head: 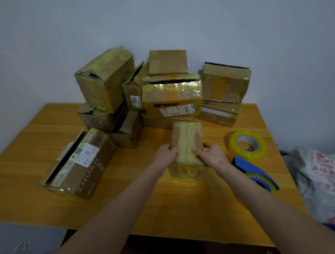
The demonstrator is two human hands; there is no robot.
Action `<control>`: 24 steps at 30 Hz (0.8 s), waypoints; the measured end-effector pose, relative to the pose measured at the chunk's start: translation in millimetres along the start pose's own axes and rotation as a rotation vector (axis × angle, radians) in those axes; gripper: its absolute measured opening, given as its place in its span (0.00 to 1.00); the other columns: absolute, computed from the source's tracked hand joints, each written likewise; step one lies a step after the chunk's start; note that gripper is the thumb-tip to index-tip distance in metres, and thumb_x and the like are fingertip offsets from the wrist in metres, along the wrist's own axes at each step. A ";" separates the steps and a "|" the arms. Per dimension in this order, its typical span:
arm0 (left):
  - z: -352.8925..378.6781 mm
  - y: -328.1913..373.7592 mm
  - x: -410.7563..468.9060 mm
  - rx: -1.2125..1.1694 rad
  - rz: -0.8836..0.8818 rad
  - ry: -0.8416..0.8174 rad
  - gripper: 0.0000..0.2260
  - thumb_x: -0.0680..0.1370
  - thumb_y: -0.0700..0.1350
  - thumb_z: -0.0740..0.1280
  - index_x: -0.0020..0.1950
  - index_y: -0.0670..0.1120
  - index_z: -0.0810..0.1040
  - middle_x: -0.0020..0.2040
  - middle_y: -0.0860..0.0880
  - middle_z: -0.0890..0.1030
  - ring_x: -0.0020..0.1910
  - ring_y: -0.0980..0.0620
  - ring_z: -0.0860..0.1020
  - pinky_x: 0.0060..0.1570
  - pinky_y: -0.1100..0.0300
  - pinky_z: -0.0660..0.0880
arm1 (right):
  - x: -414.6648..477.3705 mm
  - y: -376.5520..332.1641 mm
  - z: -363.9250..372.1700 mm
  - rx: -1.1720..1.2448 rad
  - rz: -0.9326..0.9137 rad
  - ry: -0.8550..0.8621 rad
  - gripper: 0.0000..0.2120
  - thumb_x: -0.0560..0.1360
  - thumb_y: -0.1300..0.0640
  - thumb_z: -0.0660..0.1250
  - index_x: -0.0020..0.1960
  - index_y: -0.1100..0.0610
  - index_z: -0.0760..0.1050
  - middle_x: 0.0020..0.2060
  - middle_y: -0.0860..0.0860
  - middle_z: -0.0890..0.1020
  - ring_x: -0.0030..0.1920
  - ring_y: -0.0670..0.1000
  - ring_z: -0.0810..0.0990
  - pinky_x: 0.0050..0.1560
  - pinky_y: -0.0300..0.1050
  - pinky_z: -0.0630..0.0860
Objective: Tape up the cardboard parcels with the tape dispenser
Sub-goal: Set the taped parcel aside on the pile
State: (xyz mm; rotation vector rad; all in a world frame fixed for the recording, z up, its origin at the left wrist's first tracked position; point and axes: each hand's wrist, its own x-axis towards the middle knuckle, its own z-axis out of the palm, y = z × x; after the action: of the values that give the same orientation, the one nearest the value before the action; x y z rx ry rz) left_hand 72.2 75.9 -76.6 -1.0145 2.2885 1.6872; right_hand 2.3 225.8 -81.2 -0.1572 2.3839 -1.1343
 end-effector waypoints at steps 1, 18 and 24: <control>-4.4 1.2 0.6 0.028 0.009 0.020 0.20 0.80 0.51 0.62 0.70 0.45 0.71 0.63 0.46 0.76 0.58 0.45 0.76 0.59 0.47 0.75 | 0.3 -6.5 1.1 -0.018 -0.010 0.011 0.29 0.74 0.42 0.68 0.70 0.55 0.70 0.58 0.52 0.81 0.53 0.53 0.80 0.53 0.54 0.80; -148.7 12.5 -61.1 0.283 0.224 0.772 0.12 0.77 0.55 0.62 0.53 0.49 0.75 0.44 0.53 0.77 0.44 0.50 0.75 0.44 0.55 0.74 | -32.1 -136.9 66.1 -0.007 -0.477 -0.052 0.23 0.67 0.42 0.74 0.55 0.51 0.70 0.51 0.48 0.79 0.49 0.49 0.79 0.50 0.52 0.80; -210.0 13.1 -92.0 0.199 0.180 0.991 0.09 0.75 0.54 0.62 0.50 0.50 0.73 0.41 0.55 0.77 0.39 0.53 0.74 0.34 0.61 0.65 | -55.6 -199.4 101.2 0.019 -0.659 -0.090 0.20 0.69 0.43 0.73 0.53 0.50 0.70 0.45 0.44 0.77 0.49 0.50 0.78 0.49 0.50 0.77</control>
State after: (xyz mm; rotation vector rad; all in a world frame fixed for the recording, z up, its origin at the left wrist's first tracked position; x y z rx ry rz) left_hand 194.4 -67.6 54.6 -1.9460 3.0879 1.0428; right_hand 78.4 43.0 36.6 -1.0216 2.2931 -1.3835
